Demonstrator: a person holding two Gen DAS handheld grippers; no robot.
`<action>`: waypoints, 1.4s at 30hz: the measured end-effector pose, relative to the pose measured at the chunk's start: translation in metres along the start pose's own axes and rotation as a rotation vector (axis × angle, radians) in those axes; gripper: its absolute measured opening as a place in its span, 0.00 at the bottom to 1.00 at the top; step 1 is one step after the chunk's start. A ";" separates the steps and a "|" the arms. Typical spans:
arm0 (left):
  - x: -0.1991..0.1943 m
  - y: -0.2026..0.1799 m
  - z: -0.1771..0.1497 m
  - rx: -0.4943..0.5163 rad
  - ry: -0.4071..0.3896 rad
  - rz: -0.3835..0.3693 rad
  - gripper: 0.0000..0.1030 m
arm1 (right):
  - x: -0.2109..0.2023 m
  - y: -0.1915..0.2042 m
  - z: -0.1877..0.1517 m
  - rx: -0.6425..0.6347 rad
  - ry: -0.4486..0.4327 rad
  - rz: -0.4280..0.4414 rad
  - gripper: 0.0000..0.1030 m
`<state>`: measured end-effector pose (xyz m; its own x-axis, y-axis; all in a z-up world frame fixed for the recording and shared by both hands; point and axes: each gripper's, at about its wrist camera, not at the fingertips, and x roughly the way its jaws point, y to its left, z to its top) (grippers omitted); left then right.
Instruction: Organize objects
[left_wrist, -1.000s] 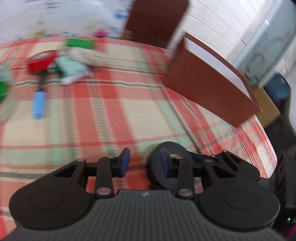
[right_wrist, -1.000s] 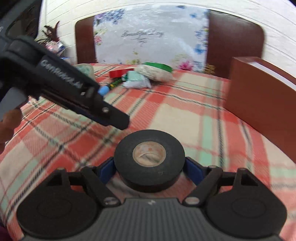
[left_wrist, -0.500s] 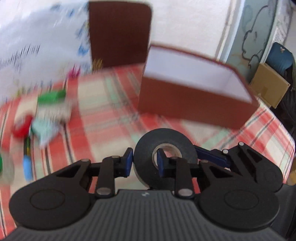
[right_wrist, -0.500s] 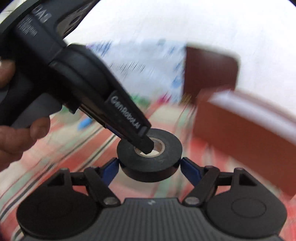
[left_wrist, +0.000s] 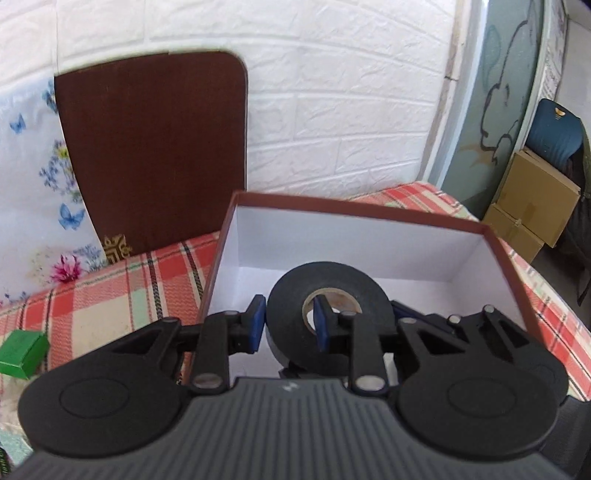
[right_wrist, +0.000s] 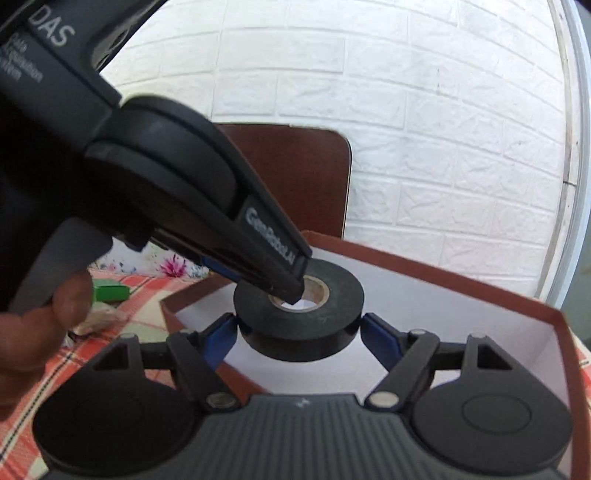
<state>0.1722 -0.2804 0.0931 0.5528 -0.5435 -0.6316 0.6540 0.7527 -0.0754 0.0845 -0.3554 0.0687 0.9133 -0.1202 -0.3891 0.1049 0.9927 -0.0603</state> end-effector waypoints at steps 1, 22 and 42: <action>0.005 0.004 -0.002 -0.009 0.019 -0.014 0.29 | 0.004 0.000 0.000 0.004 -0.003 -0.007 0.76; -0.129 0.114 -0.199 -0.181 0.100 0.177 0.29 | -0.067 0.102 -0.084 -0.021 0.145 0.191 0.76; -0.183 0.295 -0.226 -0.563 0.011 0.406 0.08 | -0.059 0.248 -0.089 -0.255 0.241 0.432 0.79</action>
<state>0.1479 0.1249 0.0121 0.6898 -0.1763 -0.7022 0.0270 0.9755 -0.2184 0.0212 -0.1032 -0.0054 0.7331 0.2677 -0.6252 -0.3855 0.9209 -0.0578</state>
